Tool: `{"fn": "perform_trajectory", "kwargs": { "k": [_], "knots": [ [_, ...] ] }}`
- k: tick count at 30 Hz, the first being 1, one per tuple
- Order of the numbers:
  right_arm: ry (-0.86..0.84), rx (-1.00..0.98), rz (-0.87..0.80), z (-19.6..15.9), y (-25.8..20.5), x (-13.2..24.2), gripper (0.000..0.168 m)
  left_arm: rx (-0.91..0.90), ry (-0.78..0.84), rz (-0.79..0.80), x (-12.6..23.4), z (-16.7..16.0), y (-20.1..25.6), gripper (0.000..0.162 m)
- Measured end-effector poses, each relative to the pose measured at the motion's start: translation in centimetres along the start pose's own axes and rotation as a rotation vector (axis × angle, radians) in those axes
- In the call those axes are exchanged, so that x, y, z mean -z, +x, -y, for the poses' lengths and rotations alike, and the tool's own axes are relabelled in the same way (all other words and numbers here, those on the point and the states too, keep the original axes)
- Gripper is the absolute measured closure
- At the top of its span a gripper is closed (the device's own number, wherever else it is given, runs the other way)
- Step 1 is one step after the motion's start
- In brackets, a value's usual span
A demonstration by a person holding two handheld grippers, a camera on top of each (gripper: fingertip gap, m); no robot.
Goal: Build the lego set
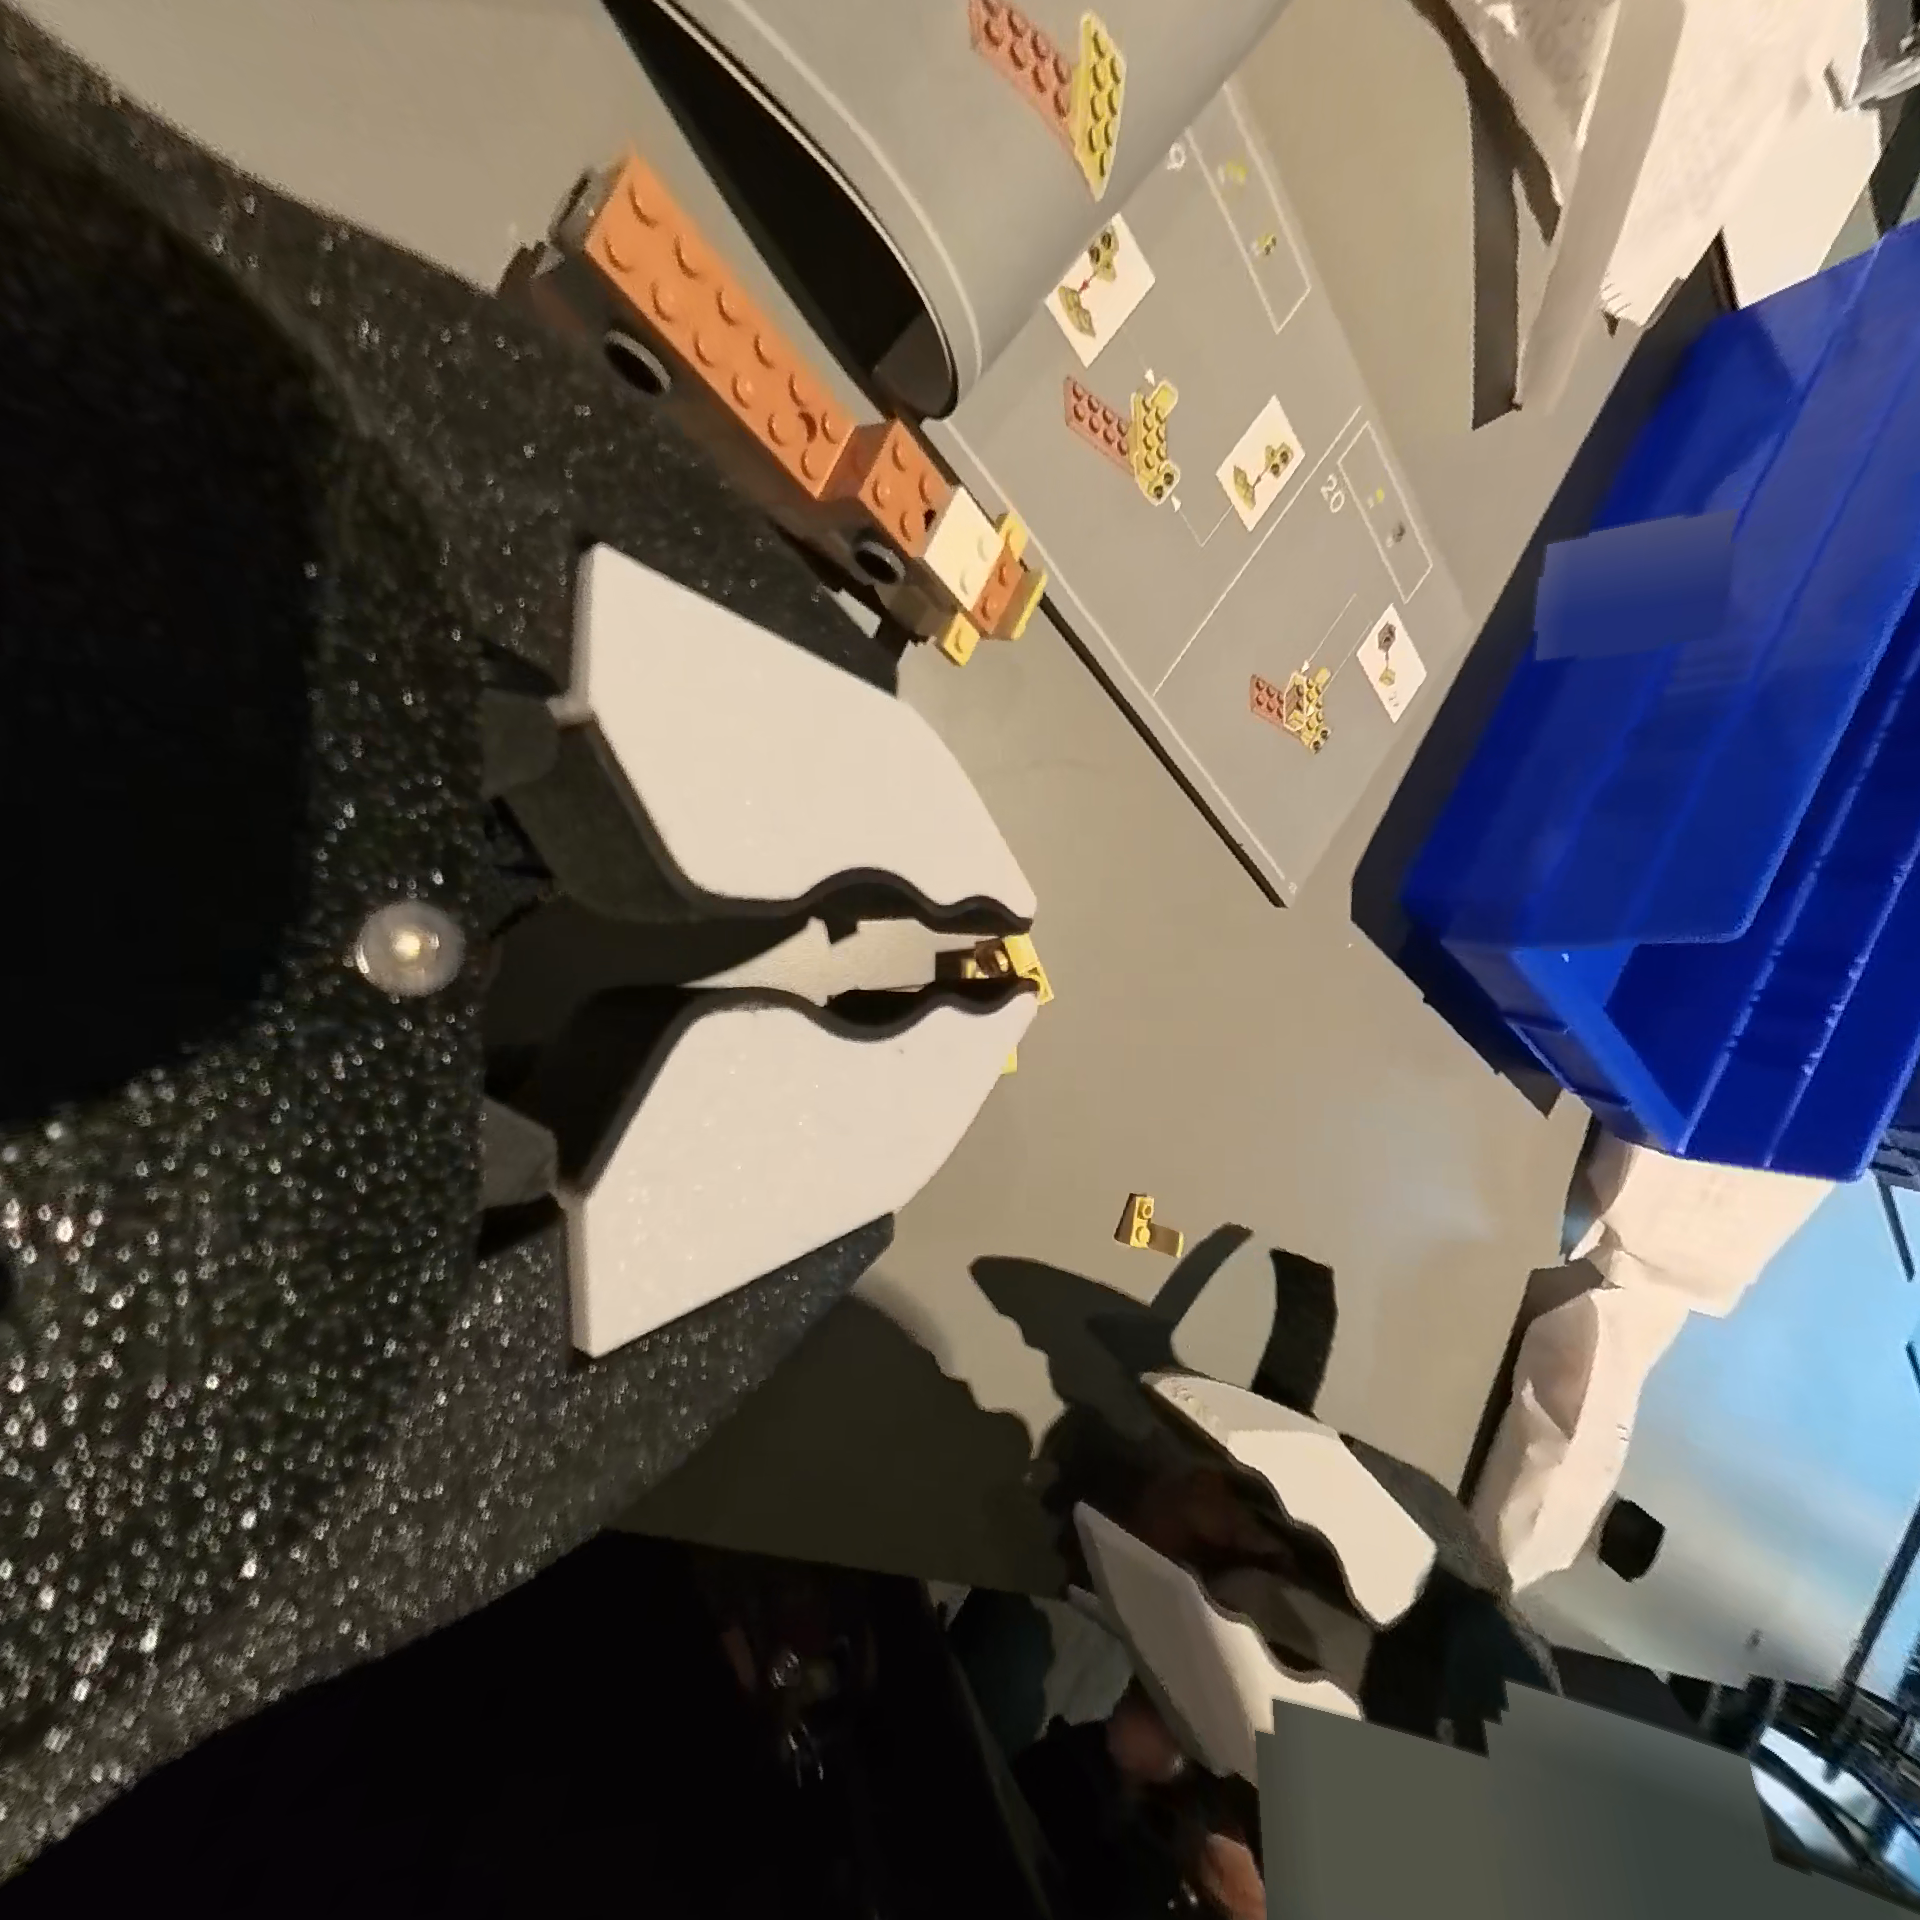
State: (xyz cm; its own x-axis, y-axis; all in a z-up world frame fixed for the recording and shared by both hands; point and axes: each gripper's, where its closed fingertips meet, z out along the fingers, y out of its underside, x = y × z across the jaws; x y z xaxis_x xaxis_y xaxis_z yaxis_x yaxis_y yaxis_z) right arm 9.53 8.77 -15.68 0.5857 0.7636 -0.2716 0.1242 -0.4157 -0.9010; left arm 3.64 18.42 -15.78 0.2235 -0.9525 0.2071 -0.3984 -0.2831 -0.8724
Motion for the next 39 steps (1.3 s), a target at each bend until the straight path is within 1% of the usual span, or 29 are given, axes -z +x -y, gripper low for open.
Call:
{"fn": "perform_trajectory", "kwargs": {
  "k": [5,9,14,17,23,32,36,39],
  "knots": [
    [0.001,0.053,-0.132,0.5,0.9,-1.0,0.139,-0.001,0.005,0.005,0.3,-0.4,-0.2,0.154],
    [0.003,0.064,-0.198,0.8,1.4,-1.7,0.135,-0.012,0.007,0.008,0.4,-0.8,-0.4,0.154],
    [-0.036,0.091,-0.275,0.7,2.1,-2.3,0.136,-0.022,0.012,0.005,0.4,-1.1,-0.6,0.154],
    [-0.082,0.074,-0.304,0.2,2.7,-2.8,0.141,-0.033,0.007,0.002,0.4,-1.2,-0.7,0.154],
    [-0.141,0.002,-0.320,-0.5,3.5,-3.6,0.142,-0.061,-0.007,-0.014,0.3,-1.4,-0.8,0.154],
    [-0.207,0.003,-0.307,-0.4,3.5,-5.0,0.138,-0.063,-0.020,-0.037,0.3,-1.8,-1.1,0.154],
    [-0.250,0.000,-0.282,-0.3,3.7,-5.6,0.136,-0.072,-0.038,-0.049,0.2,-2.2,-1.1,0.154],
    [-0.275,-0.032,-0.224,-0.1,3.7,-6.0,0.134,-0.085,-0.056,-0.066,0.0,-2.4,-0.9,0.154]
  ]
}}
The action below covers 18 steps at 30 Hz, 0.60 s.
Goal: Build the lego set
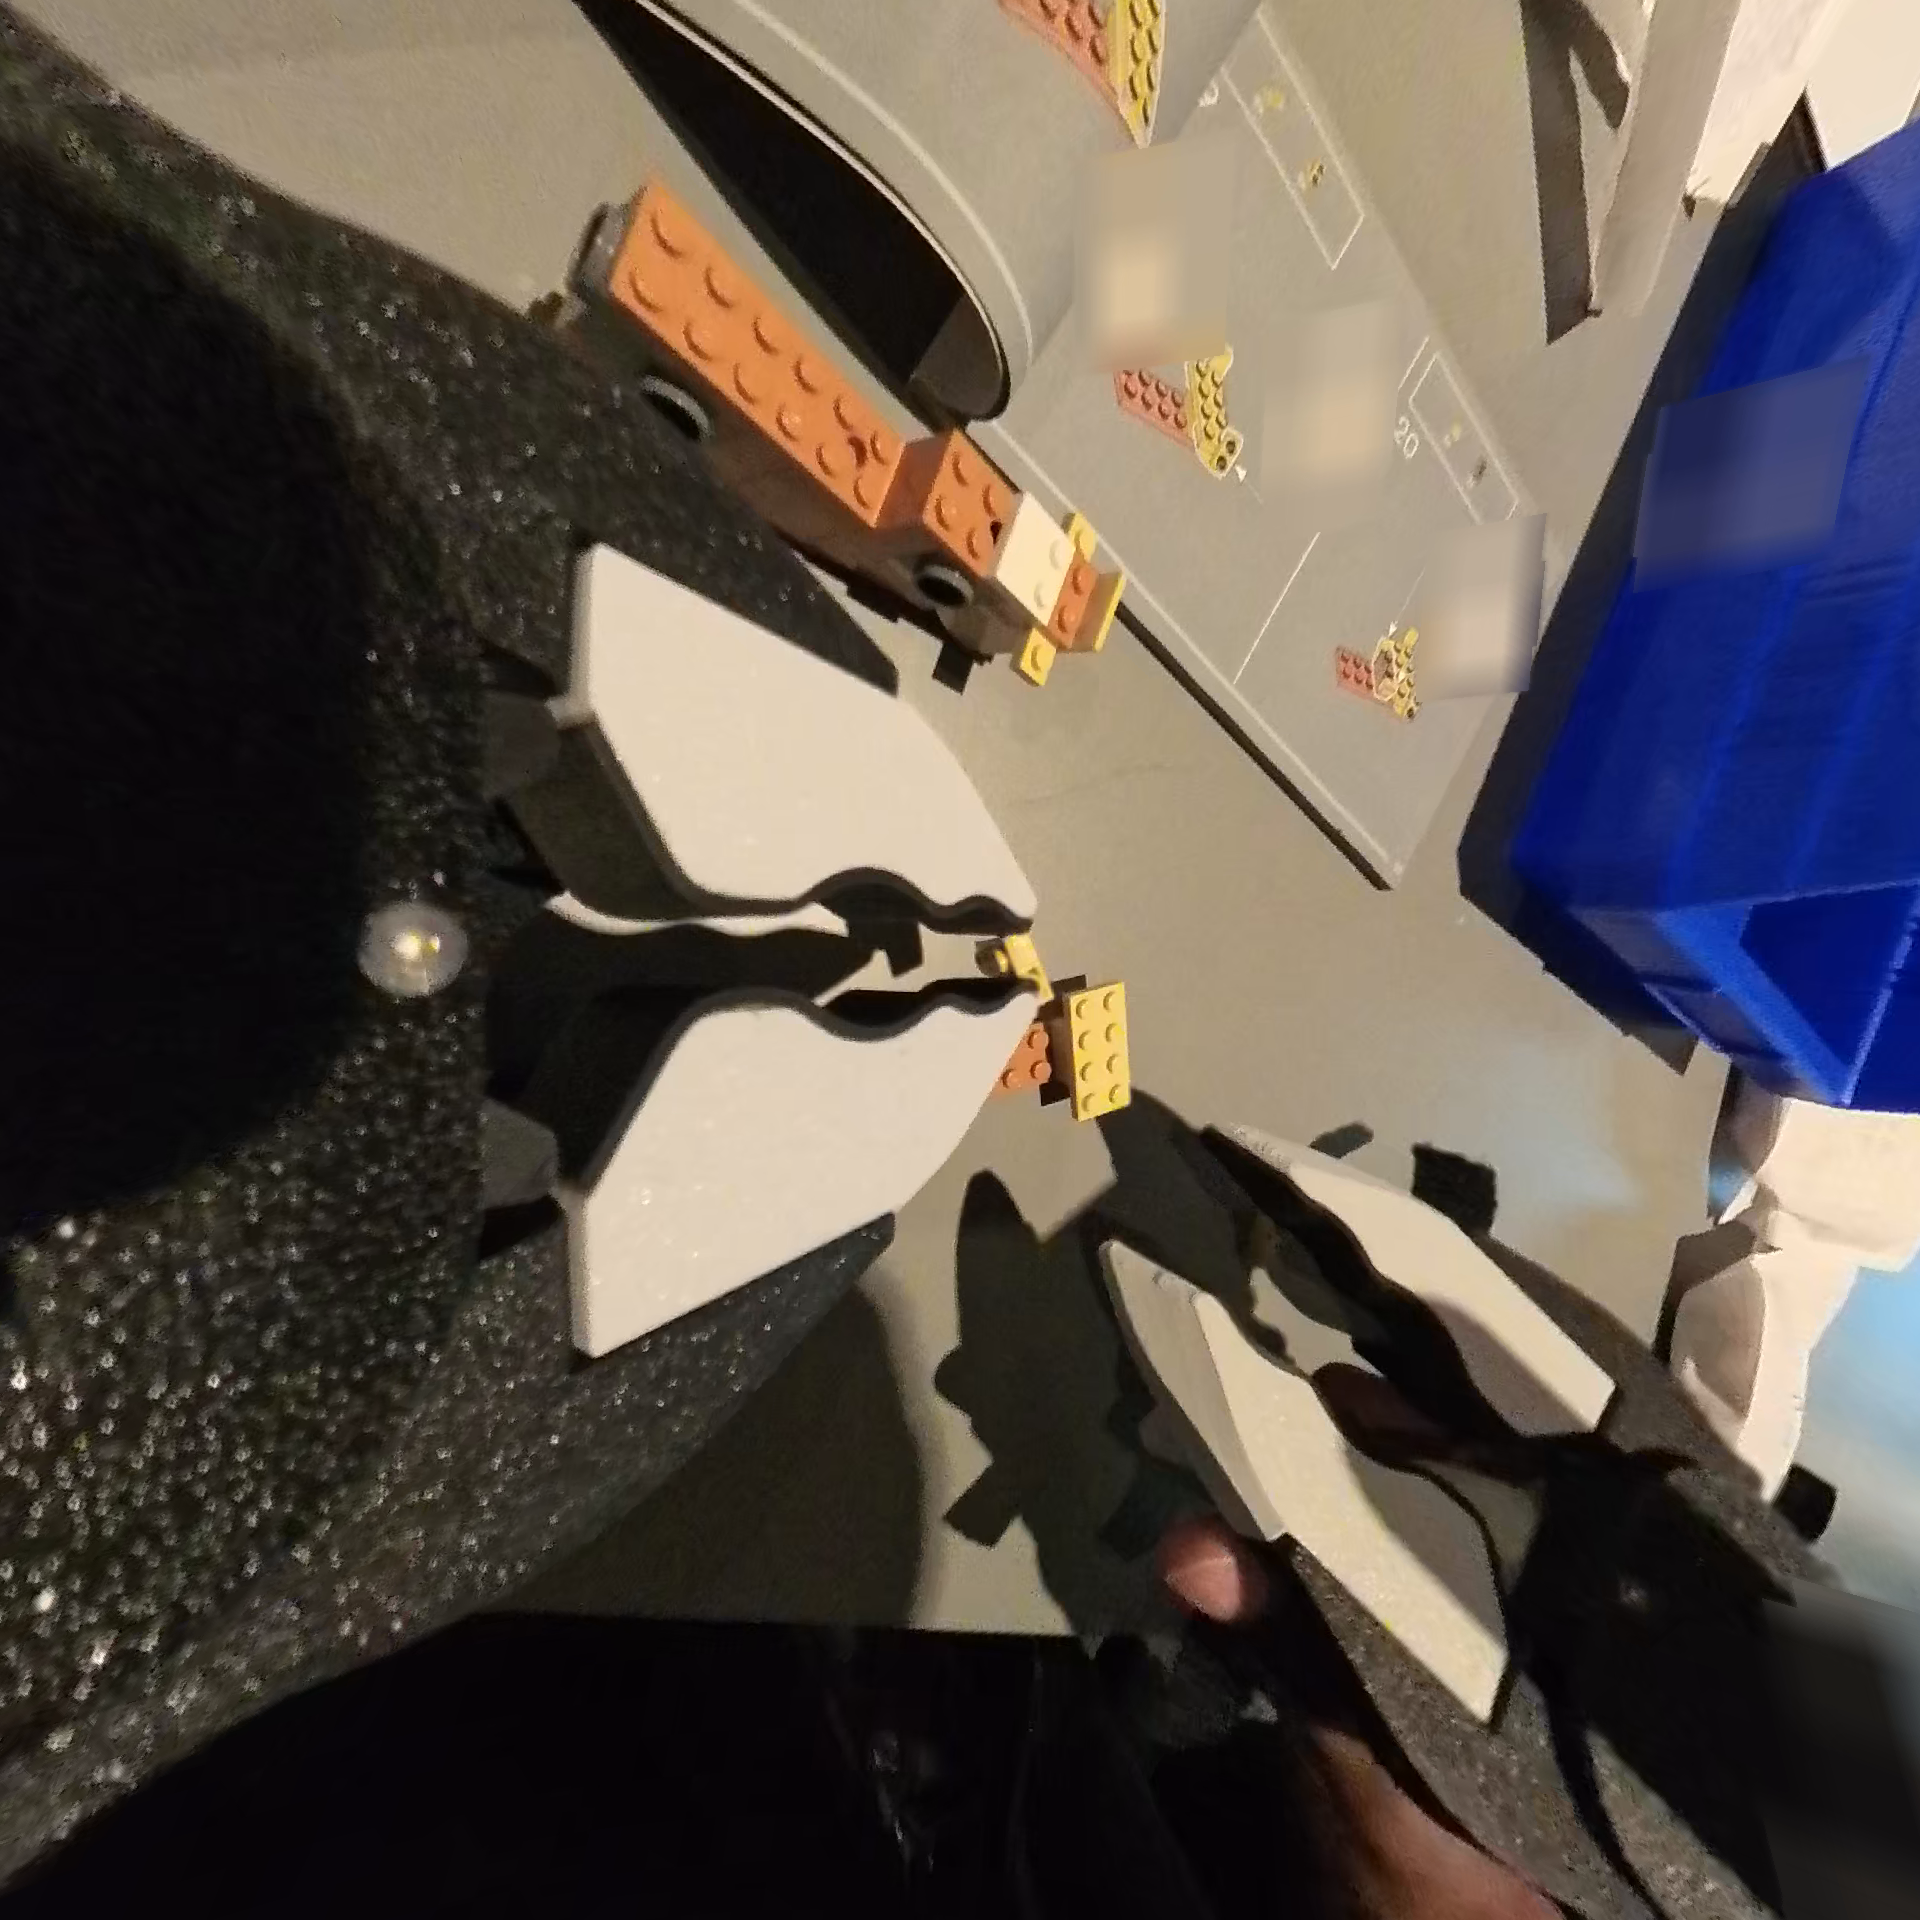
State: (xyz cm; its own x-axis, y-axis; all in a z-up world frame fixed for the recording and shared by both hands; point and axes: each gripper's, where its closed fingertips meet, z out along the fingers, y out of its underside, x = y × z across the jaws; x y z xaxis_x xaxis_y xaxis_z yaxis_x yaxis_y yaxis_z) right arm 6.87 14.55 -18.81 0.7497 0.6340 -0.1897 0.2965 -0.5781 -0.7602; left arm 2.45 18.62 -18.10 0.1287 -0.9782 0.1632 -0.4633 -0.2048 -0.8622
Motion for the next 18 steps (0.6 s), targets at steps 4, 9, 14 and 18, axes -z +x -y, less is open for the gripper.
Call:
{"fn": "perform_trajectory", "kwargs": {
  "k": [4,9,14,18],
  "knots": [
    [-0.054,-0.024,0.095,-0.1,-0.2,-0.4,0.133,-0.023,-0.024,-0.025,-0.4,-0.2,0.3,0.155],
    [-0.146,0.016,0.058,-0.6,0.8,-1.3,0.130,-0.024,-0.050,-0.040,-0.7,-0.4,0.3,0.155],
    [-0.230,0.057,0.081,-1.4,0.8,-2.6,0.130,-0.065,-0.066,-0.045,-0.9,-0.7,0.3,0.155],
    [-0.273,0.104,0.116,-1.4,1.0,-3.1,0.141,-0.097,-0.090,-0.036,-0.8,-1.1,0.2,0.155]
  ]
}}
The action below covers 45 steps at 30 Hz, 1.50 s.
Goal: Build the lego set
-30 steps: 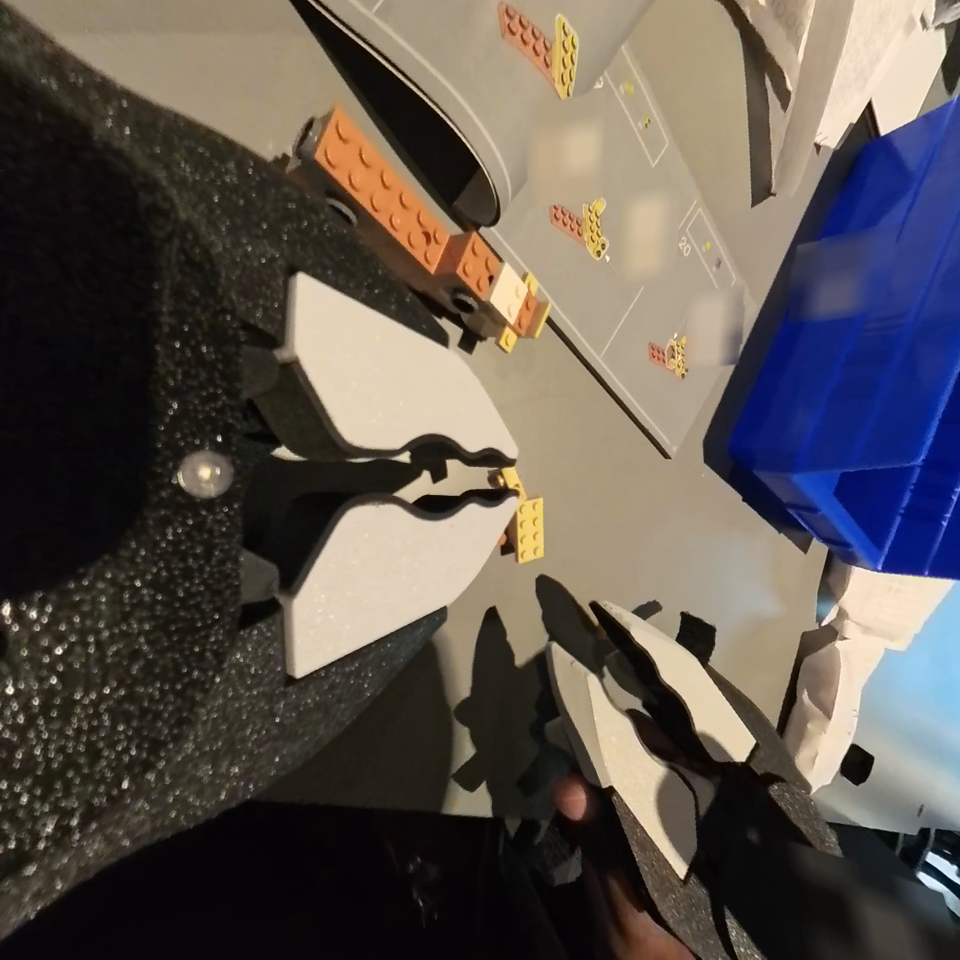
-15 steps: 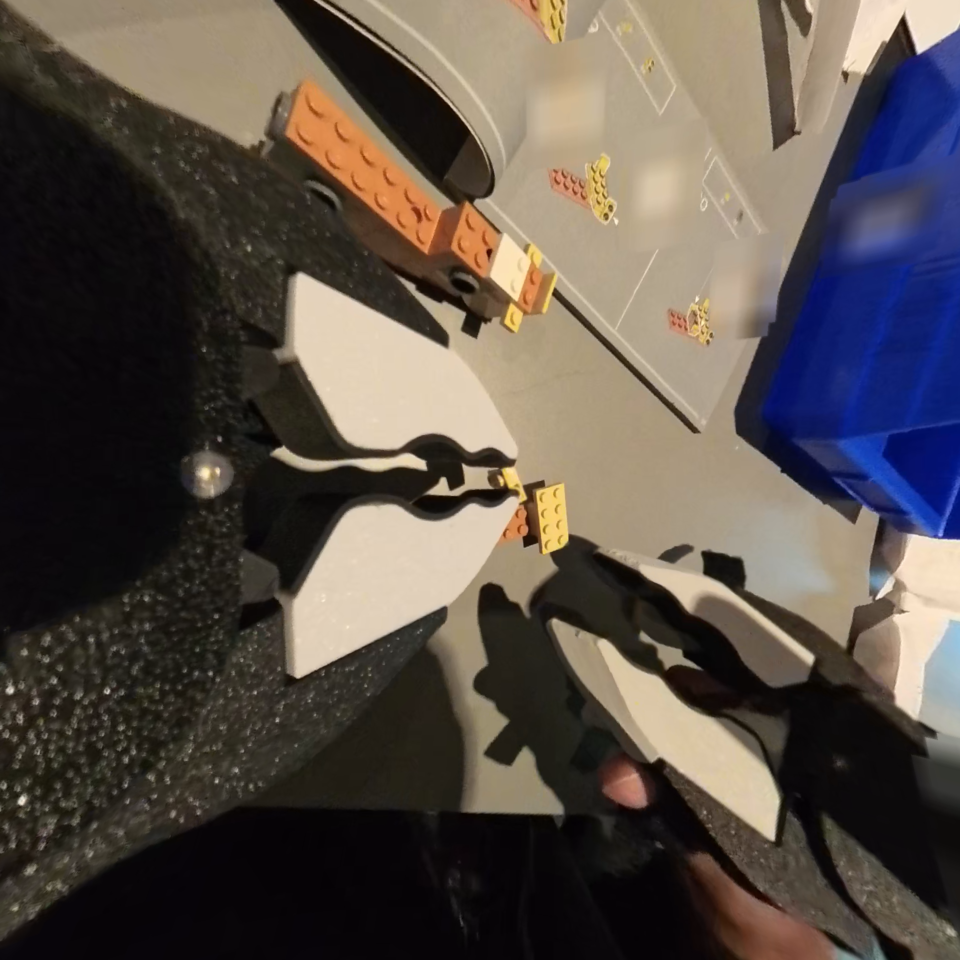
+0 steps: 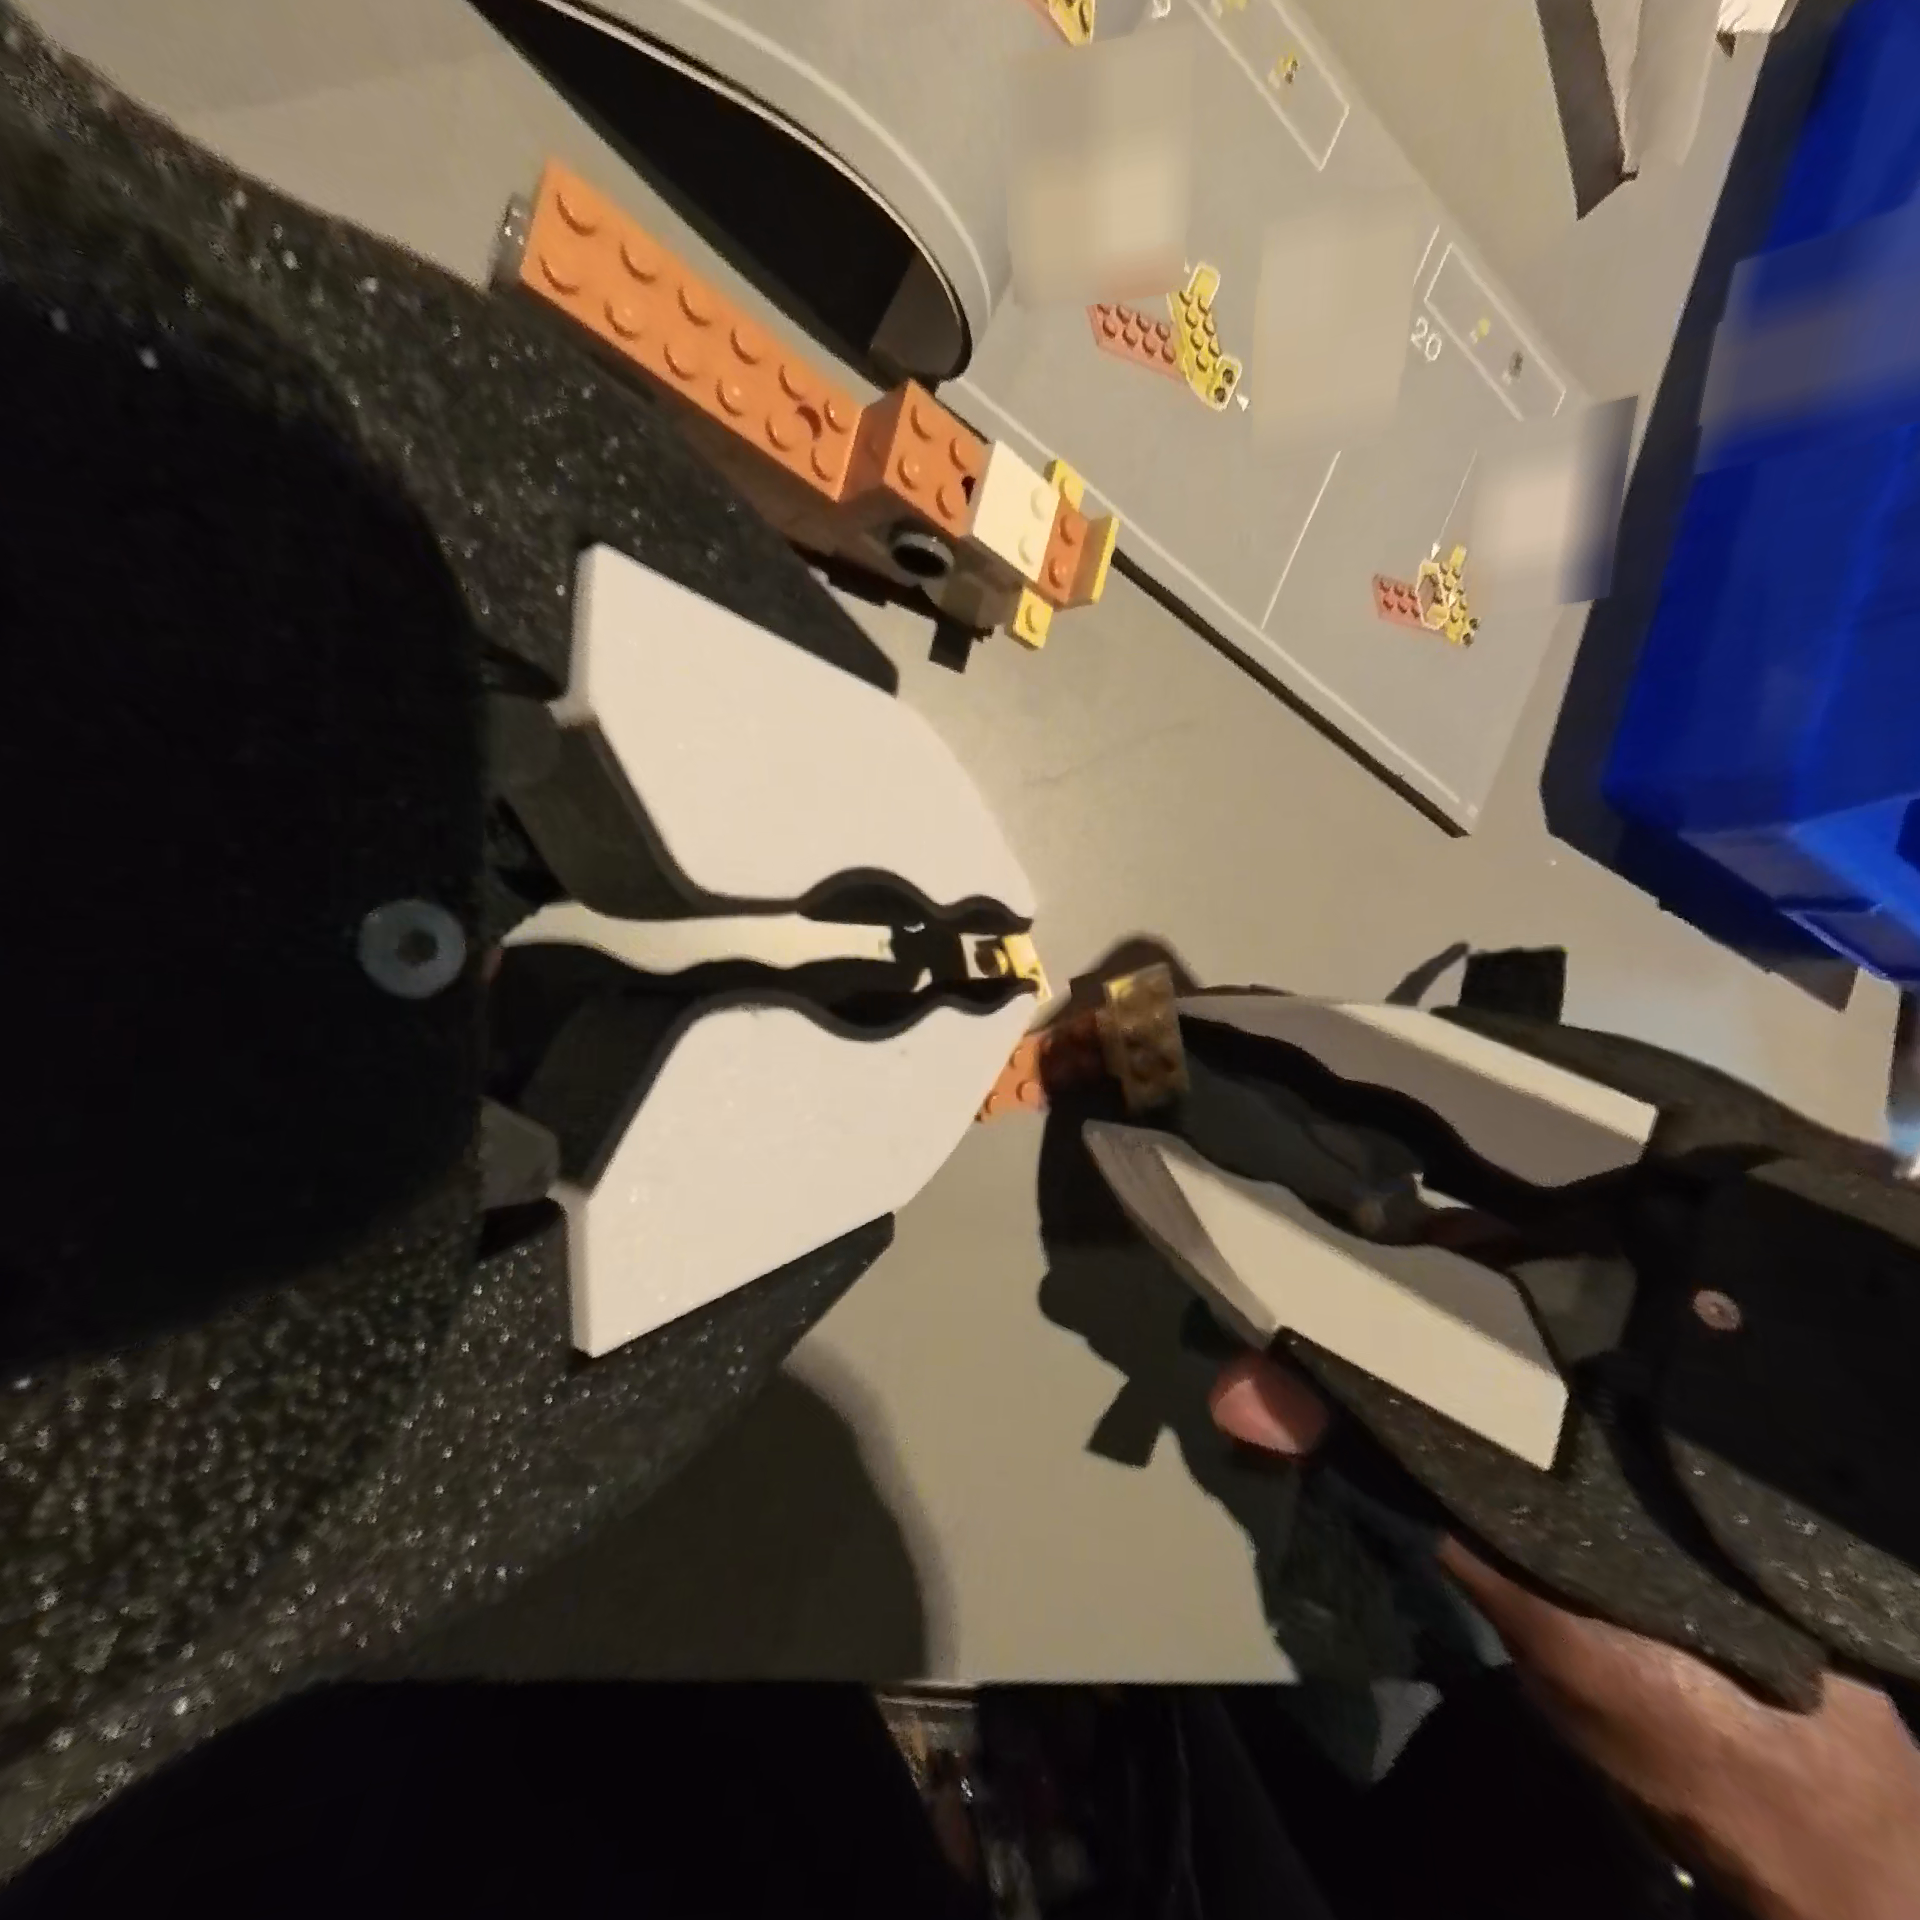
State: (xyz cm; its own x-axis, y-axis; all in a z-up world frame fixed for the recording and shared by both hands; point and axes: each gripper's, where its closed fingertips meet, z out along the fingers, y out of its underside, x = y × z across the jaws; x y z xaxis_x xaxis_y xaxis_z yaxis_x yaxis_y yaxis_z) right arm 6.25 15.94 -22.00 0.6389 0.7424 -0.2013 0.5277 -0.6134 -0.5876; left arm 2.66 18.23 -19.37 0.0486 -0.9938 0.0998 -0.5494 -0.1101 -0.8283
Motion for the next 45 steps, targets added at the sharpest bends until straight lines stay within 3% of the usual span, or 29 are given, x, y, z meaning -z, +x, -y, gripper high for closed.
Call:
{"fn": "perform_trajectory", "kwargs": {
  "k": [9,14,21,35,45],
  "knots": [
    [-0.114,0.262,0.093,0.0,-0.3,0.0,0.146,-0.057,-0.027,-0.037,0.3,-0.7,0.8,0.155],
    [-0.067,0.327,0.247,0.6,-2.0,0.5,0.148,-0.058,-0.012,-0.113,0.5,-0.6,1.4,0.155],
    [-0.070,0.481,0.292,0.3,-2.7,0.7,0.149,-0.123,-0.038,-0.140,0.7,-1.2,1.9,0.156],
    [0.052,0.350,0.606,1.6,-5.4,2.7,0.149,-0.245,0.068,-0.304,1.9,-0.1,5.3,0.155],
    [0.122,0.275,0.734,2.2,-7.0,4.2,0.150,-0.092,0.180,-0.462,3.2,1.9,7.0,0.155]
  ]
}}
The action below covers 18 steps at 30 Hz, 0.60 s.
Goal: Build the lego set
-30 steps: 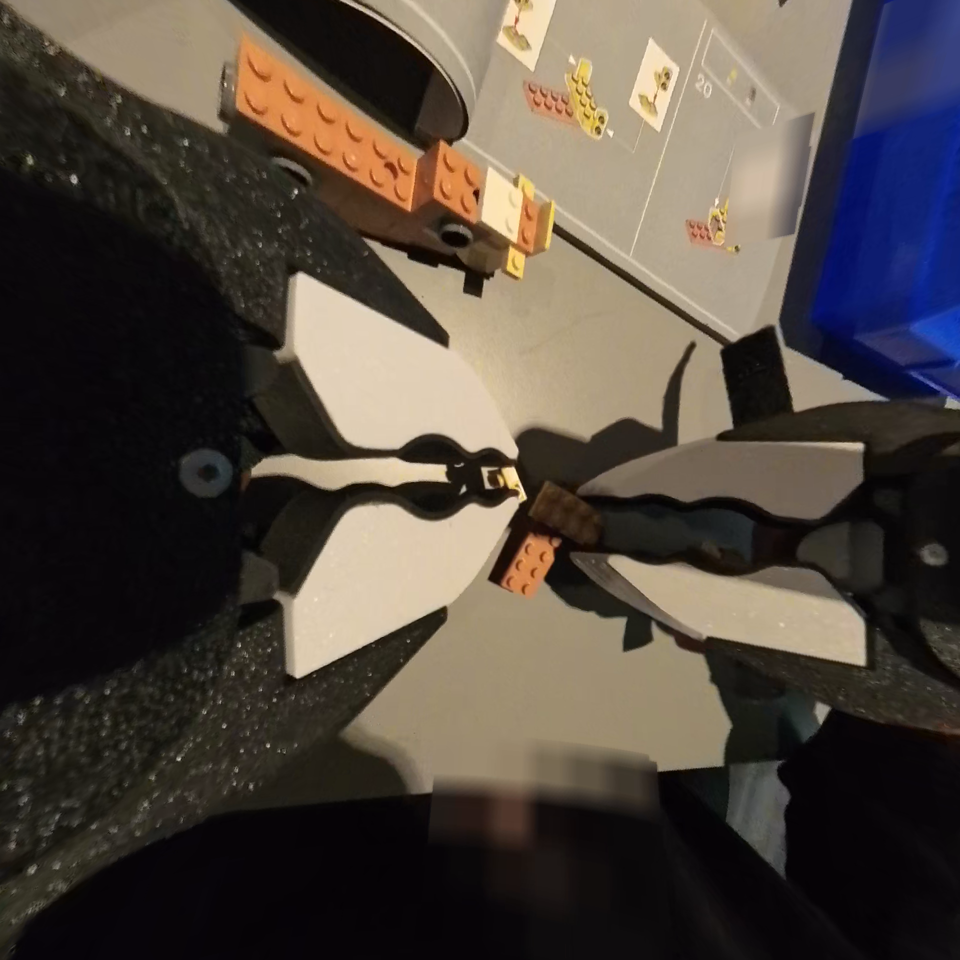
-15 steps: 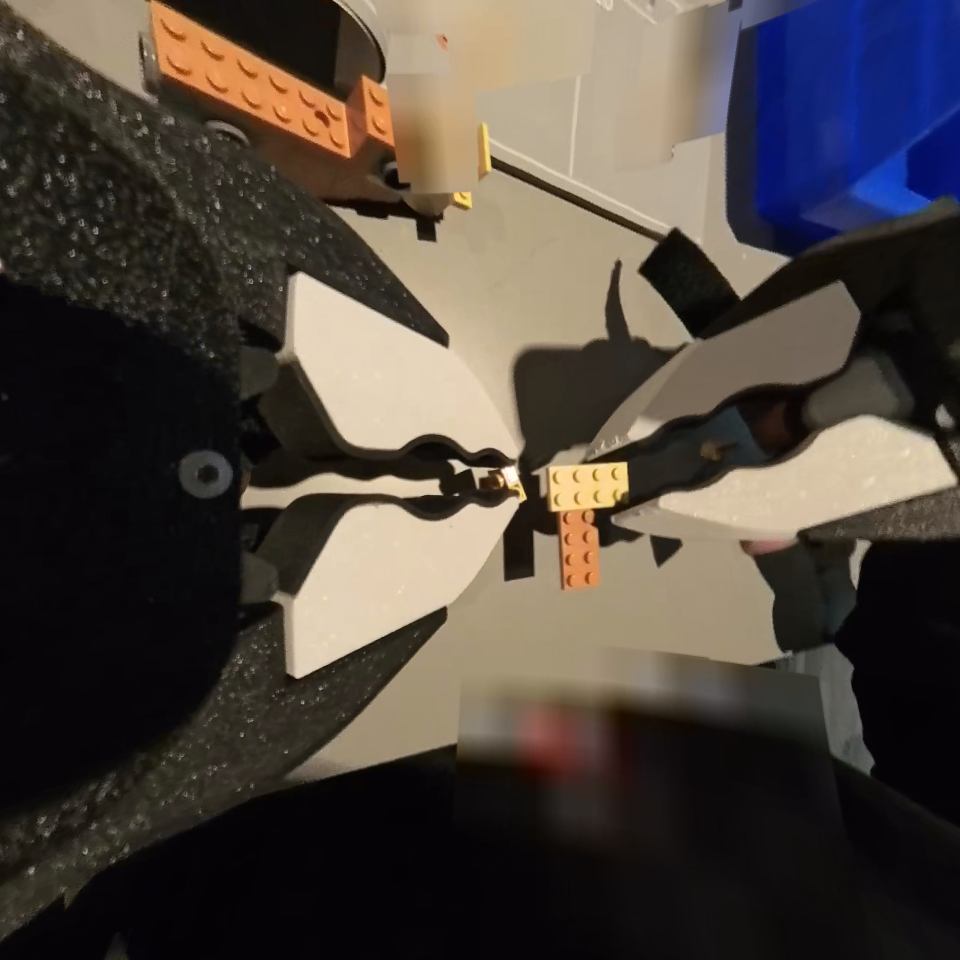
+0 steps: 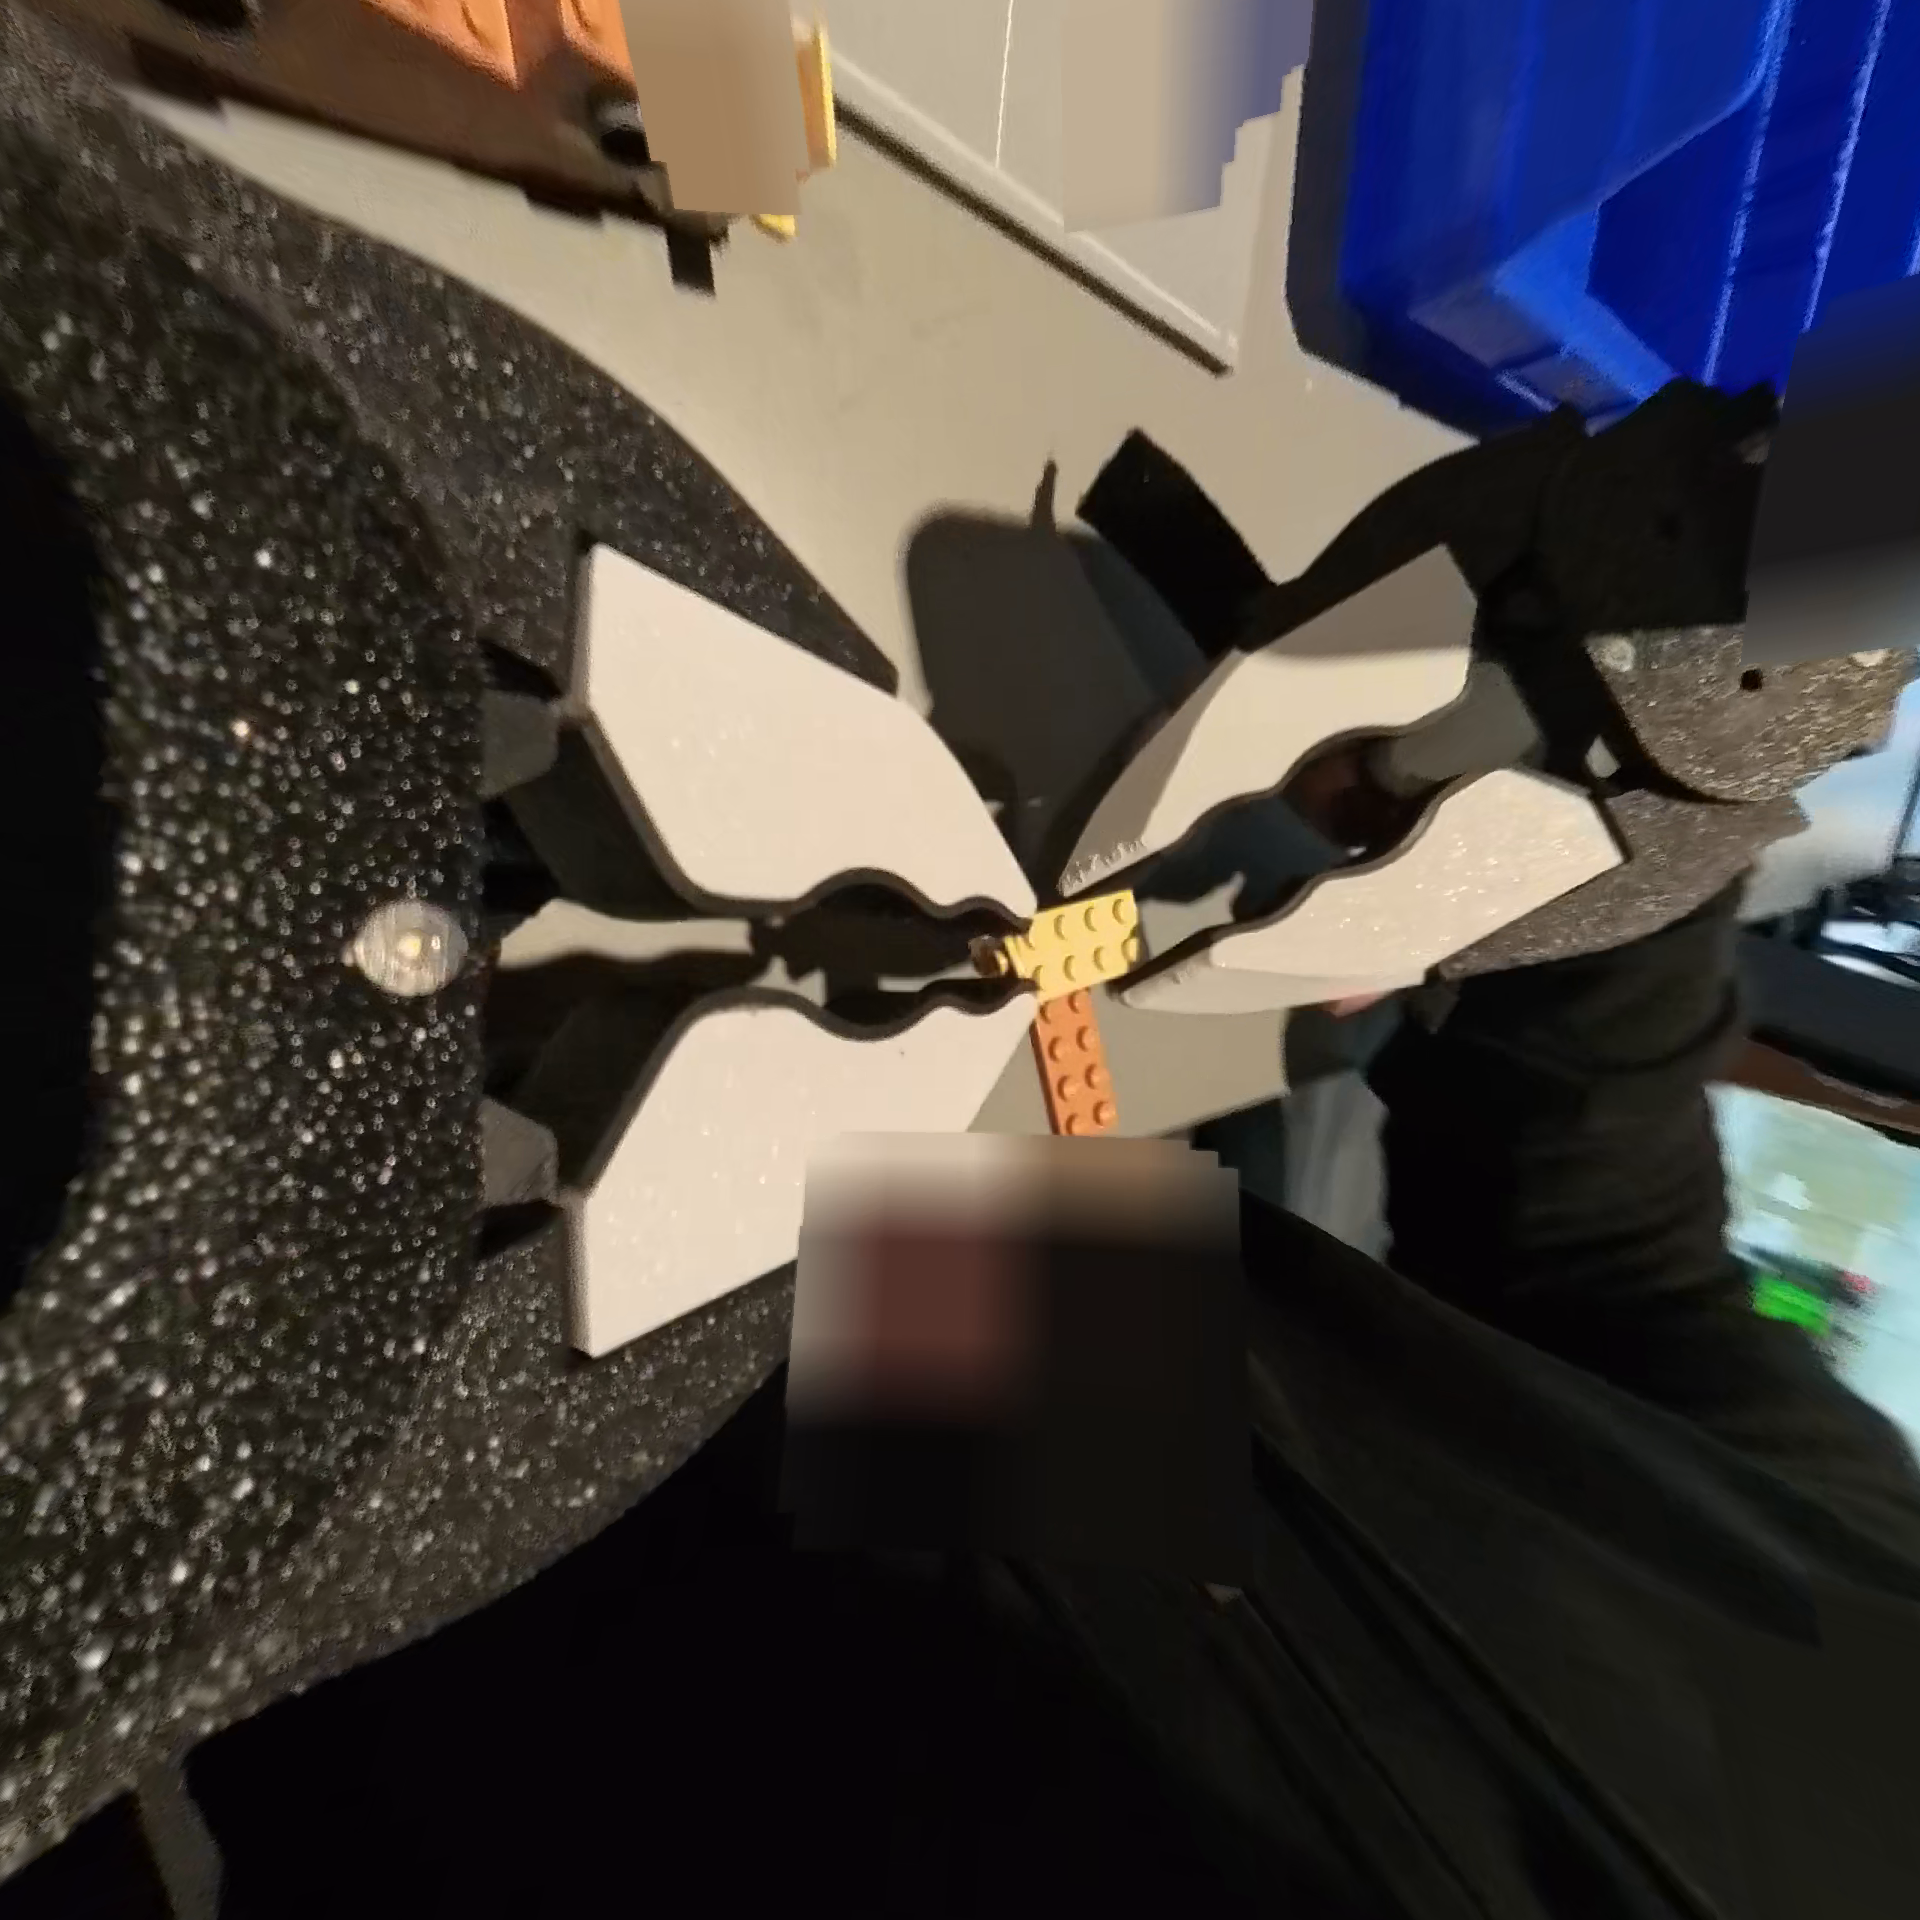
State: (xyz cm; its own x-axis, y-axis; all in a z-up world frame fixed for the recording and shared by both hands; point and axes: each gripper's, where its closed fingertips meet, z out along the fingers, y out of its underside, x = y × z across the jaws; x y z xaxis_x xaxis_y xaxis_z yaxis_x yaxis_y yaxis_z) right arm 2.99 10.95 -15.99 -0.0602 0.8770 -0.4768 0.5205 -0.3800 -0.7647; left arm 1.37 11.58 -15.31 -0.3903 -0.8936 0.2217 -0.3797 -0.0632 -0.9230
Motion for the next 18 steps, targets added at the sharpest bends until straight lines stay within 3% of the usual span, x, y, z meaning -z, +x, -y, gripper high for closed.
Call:
{"fn": "perform_trajectory", "kwargs": {
  "k": [7,18],
  "knots": [
    [0.174,-0.105,0.132,2.2,-2.3,0.7,0.150,0.191,0.174,-0.130,1.0,2.9,0.7,0.155],
    [0.394,-0.289,0.202,4.0,-2.5,0.8,0.151,0.317,0.268,-0.192,1.2,4.3,0.9,0.157]
  ]
}}
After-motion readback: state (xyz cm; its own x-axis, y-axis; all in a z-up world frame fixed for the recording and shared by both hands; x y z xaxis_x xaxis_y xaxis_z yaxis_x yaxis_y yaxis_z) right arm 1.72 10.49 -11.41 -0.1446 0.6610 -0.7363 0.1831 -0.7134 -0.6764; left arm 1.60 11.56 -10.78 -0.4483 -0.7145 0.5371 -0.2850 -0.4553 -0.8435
